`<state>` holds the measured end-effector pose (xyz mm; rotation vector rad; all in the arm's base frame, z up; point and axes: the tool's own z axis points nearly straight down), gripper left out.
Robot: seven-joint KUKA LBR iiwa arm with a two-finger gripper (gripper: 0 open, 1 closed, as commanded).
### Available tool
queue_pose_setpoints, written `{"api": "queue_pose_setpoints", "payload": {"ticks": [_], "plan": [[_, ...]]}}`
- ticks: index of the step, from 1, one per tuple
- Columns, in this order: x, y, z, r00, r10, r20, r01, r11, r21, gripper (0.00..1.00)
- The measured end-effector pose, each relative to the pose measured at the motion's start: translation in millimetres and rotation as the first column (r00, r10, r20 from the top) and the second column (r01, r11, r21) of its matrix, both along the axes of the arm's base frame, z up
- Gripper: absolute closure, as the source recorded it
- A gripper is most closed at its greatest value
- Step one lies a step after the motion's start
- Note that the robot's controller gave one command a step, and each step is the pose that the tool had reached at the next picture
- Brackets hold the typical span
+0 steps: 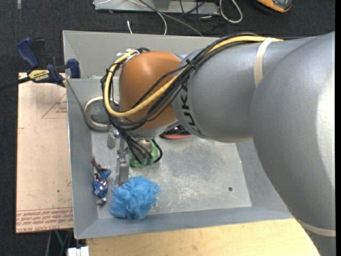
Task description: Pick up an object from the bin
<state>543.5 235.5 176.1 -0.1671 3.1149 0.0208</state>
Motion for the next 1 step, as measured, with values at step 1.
{"api": "queue_pose_setpoints", "payload": {"ticks": [1], "plan": [[-53.6, 2.9, -19.2, 0.980, 0.195, -0.037, -0.195, 0.981, -0.013, 0.00]]}}
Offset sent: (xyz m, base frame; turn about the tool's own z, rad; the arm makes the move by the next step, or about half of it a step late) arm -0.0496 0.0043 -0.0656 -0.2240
